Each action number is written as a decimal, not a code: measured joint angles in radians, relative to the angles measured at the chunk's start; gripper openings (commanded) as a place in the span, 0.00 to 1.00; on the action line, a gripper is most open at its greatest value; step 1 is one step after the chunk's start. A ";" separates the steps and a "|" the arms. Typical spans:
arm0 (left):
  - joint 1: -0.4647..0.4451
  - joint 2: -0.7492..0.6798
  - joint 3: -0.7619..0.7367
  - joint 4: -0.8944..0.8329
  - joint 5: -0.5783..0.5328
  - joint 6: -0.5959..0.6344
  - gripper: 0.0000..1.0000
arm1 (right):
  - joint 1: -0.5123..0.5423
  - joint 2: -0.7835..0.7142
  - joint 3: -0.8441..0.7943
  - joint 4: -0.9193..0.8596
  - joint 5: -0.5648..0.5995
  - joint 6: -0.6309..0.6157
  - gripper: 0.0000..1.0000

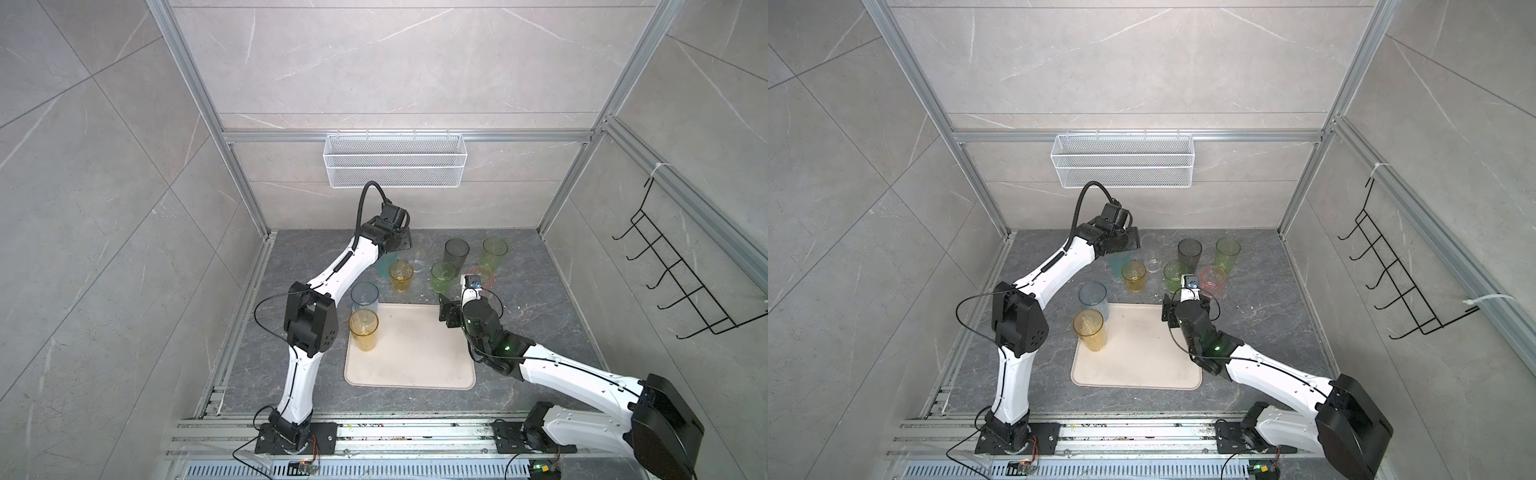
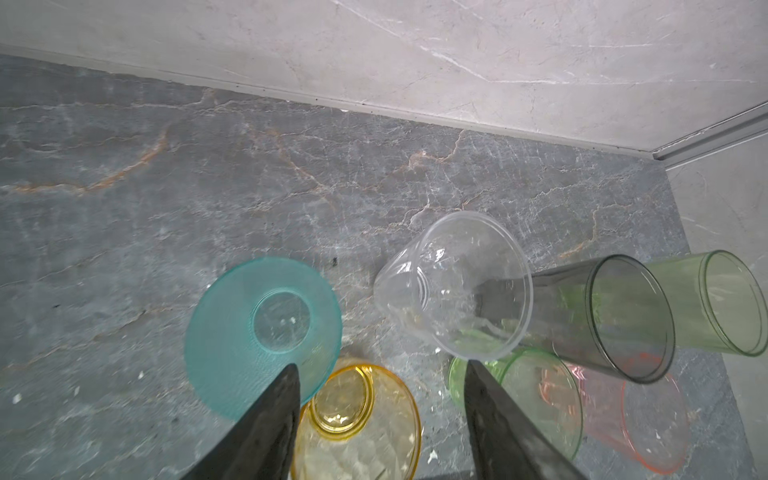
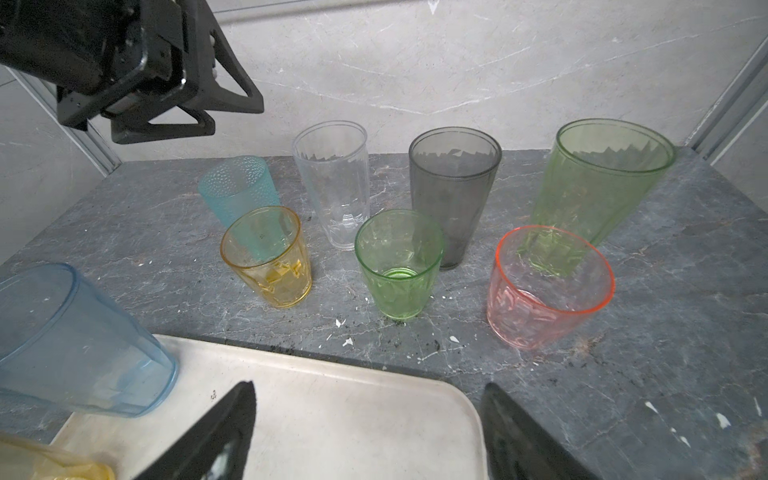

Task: Place the glasses into the tray
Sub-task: 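Lower the left gripper around the clear cup and close on it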

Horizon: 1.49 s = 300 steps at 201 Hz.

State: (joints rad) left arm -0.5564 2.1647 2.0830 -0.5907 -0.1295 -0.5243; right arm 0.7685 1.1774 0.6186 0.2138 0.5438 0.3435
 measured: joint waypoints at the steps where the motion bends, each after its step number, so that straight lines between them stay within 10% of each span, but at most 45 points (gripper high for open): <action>1: 0.000 0.001 0.001 0.000 0.000 0.000 0.64 | 0.000 0.000 0.000 0.000 0.000 0.001 0.86; 300: 0.000 0.251 0.210 0.030 0.109 -0.108 0.29 | 0.000 0.041 0.012 -0.032 0.002 0.005 0.86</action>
State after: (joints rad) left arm -0.5564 2.4153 2.2929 -0.5606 -0.0208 -0.6327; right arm 0.7685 1.2182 0.6304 0.1822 0.5453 0.3481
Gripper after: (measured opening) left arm 0.299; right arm 0.862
